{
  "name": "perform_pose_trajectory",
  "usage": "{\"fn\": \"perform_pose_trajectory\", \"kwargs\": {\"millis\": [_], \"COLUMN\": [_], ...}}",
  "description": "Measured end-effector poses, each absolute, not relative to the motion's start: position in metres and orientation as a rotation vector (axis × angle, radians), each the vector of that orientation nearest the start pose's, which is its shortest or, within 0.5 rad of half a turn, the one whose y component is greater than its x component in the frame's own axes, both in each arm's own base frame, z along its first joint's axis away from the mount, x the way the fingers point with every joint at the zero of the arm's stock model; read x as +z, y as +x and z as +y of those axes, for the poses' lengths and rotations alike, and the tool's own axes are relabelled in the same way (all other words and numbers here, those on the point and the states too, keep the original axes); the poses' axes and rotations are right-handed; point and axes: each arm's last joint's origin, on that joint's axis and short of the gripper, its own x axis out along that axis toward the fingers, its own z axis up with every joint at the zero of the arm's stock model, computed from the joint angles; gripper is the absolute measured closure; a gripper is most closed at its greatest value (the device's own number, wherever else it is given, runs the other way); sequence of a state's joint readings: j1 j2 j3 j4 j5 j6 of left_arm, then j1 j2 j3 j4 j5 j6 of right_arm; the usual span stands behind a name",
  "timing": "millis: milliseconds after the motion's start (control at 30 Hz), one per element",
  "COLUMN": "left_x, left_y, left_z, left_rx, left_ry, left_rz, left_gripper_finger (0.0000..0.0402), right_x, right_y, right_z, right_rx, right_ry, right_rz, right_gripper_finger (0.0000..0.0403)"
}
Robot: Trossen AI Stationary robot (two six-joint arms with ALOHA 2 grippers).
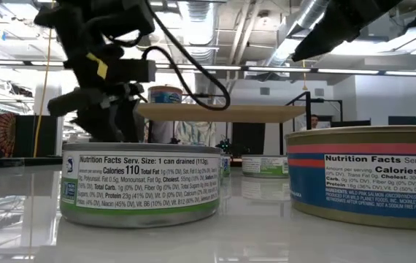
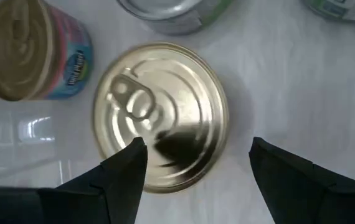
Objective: Stack canned seafood by type on shelf
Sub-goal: Stack the blue tuna can on top of the other blue tuna can on the shelf
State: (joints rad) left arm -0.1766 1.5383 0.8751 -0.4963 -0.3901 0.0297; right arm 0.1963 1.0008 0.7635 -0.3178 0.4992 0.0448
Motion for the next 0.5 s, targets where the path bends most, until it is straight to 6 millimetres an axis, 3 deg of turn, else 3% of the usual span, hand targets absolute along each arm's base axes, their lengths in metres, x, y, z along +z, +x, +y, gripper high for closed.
{"fn": "perform_pose_trajectory", "kwargs": {"millis": [233,500], "left_x": [0.166,0.164], "left_y": [0.27,0.264], "left_z": [-0.044,-0.056], "left_rx": [0.166,0.102], "left_ry": [0.422,0.622], "left_rz": [1.122,1.13], "left_gripper_finger": [0.0206,0.0379], "right_x": [0.279,0.281], "right_y": [0.209,0.21], "right_z": [0.027,0.028], "right_rx": [-0.304,-0.303], "right_ry": [-0.153,-0.147], "right_rz": [0.494,0.472], "right_gripper_finger": [0.0042,0.0042]}}
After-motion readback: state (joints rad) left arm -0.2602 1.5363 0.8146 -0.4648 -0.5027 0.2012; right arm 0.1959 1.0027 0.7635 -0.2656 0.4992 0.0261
